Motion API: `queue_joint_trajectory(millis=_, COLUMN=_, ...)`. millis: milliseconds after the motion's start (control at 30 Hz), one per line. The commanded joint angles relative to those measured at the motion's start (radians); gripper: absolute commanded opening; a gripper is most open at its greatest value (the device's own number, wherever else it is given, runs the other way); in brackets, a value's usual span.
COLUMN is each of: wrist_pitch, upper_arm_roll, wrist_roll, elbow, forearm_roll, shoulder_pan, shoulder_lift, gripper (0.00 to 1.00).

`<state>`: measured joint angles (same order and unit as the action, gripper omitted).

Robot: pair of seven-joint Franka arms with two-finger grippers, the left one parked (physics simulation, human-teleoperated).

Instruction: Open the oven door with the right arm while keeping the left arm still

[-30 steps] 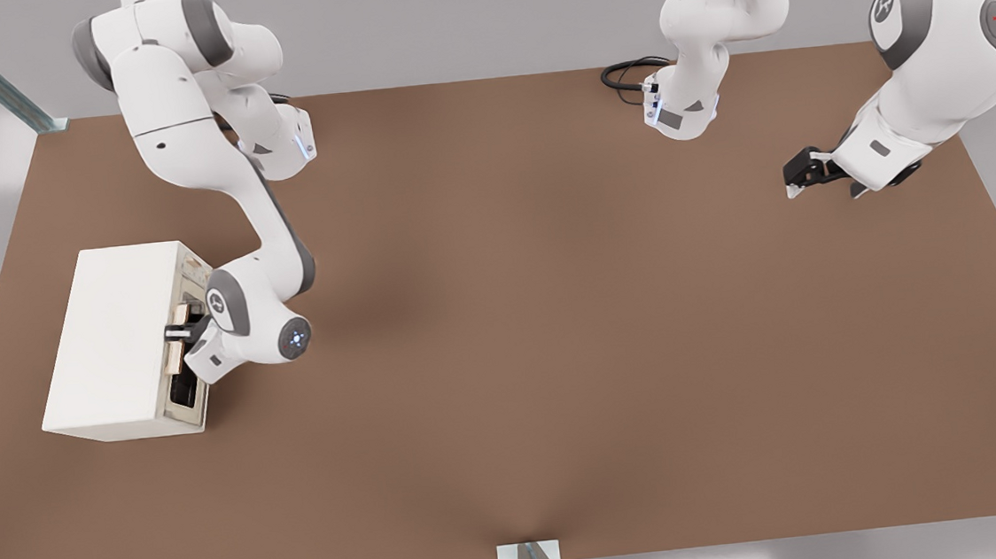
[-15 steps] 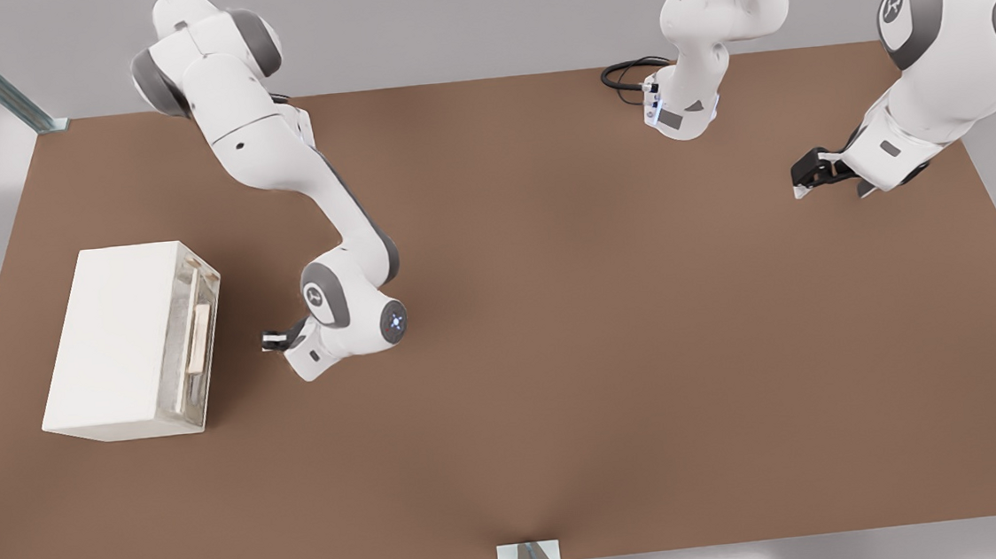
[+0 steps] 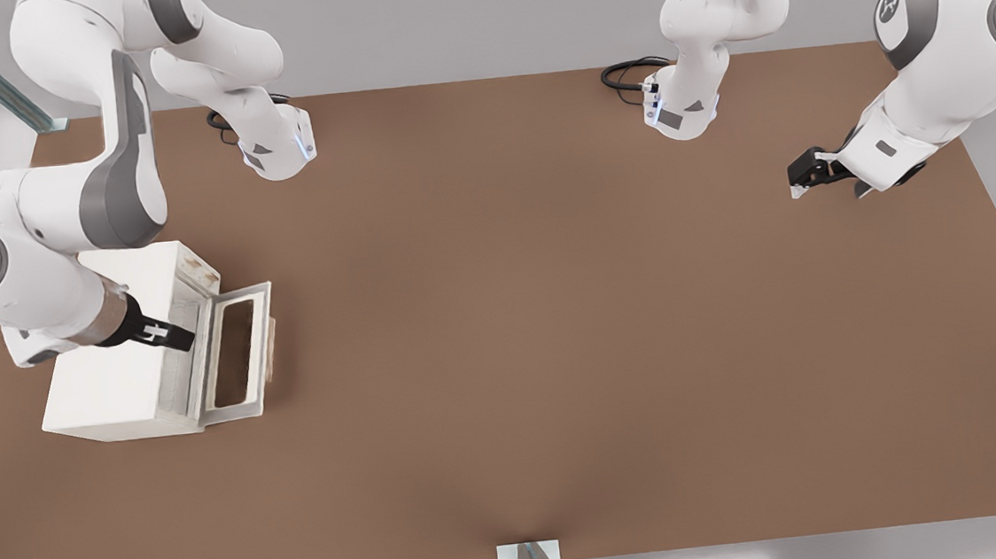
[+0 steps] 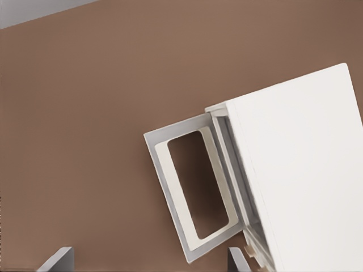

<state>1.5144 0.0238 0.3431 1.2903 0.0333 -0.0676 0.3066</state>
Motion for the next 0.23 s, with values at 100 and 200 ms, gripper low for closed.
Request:
queue_joint_trajectory(millis=100, wrist_pitch=0.043, upper_arm_roll=0.002, wrist_roll=-0.317, elbow=-0.008, forearm_roll=-0.019, shoulder_pan=0.014, shoulder_lift=0.009, gripper=1.00)
queue_joint_trajectory(millis=200, wrist_pitch=0.041, upper_arm_roll=0.002, wrist_roll=-0.317, elbow=-0.008, forearm_roll=-0.018, shoulder_pan=0.015, shoulder_lift=0.009, gripper=1.00)
